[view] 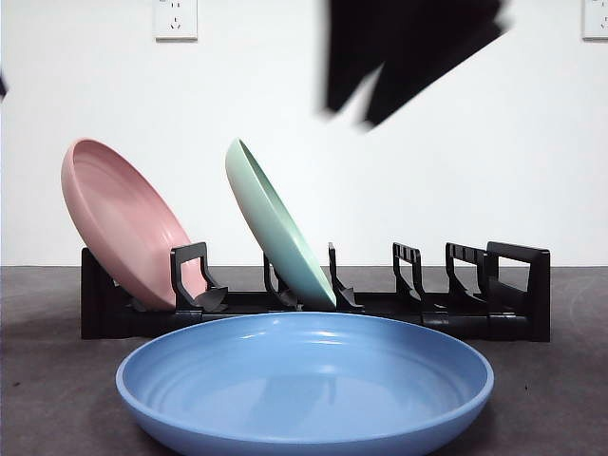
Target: Place the plate
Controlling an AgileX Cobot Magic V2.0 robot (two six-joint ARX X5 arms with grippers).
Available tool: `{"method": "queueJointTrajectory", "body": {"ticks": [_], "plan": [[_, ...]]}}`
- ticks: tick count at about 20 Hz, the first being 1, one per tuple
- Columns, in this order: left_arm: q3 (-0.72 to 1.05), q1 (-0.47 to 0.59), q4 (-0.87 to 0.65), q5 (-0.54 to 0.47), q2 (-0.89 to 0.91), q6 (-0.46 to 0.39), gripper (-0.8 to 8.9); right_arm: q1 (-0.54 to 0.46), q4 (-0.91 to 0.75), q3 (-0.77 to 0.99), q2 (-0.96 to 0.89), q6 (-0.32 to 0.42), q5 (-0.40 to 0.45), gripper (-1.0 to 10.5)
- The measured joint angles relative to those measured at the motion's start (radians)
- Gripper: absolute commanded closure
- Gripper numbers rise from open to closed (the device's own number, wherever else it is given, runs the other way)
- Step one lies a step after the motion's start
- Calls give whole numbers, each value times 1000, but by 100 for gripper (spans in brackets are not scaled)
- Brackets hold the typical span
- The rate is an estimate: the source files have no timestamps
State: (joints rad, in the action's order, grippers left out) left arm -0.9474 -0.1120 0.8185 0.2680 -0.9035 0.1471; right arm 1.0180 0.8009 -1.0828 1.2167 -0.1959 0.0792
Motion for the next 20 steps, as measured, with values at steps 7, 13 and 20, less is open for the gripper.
{"method": "queueJointTrajectory", "body": {"ticks": [7,13,20], "plan": [[-377,-53,57,-116,-273,37,558,-103,102,-187,-115,-48,-1,758],[-643,-111,242,-203,-605,37,559,-103,112,-198,-111,-57,0,758],[-676,-128,247,-309,-761,32,562,-103,127,-198,-111,-74,-1,758]]}}
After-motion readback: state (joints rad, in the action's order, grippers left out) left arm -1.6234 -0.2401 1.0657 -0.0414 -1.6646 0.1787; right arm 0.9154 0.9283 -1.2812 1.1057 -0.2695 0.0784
